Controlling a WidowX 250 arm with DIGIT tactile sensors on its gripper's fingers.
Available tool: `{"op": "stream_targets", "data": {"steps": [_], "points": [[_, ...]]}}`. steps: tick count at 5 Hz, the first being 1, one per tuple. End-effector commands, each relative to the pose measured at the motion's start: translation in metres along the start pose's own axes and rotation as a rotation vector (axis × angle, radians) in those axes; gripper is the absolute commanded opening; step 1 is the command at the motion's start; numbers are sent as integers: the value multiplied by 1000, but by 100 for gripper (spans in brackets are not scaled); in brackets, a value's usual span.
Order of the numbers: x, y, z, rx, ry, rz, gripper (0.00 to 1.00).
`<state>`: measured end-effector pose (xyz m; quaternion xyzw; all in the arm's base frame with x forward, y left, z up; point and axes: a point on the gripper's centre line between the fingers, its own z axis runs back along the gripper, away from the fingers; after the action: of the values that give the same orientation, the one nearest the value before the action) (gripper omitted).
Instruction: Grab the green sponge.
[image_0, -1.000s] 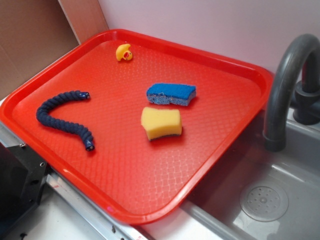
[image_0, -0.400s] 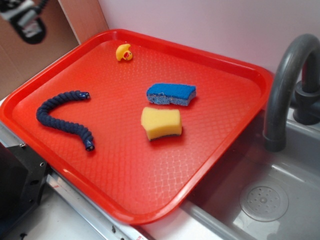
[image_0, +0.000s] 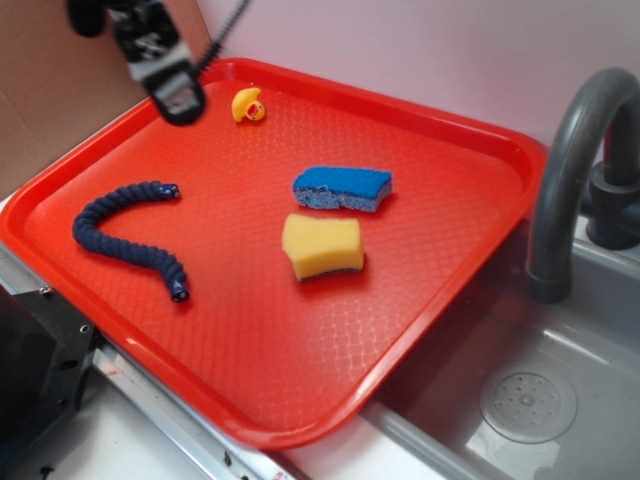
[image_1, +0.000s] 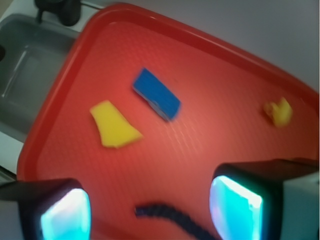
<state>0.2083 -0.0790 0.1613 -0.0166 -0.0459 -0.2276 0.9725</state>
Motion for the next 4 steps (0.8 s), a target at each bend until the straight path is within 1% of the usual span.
{"op": "stream_targets", "data": {"steps": [1,2,3,4], "points": [[29,-40,-21,23,22,-143,100],[31,-44,-46,46,75,-147,100],[27,-27,-71,33,119,-125,100],[30,-22,-97,49,159,-166,100]]}}
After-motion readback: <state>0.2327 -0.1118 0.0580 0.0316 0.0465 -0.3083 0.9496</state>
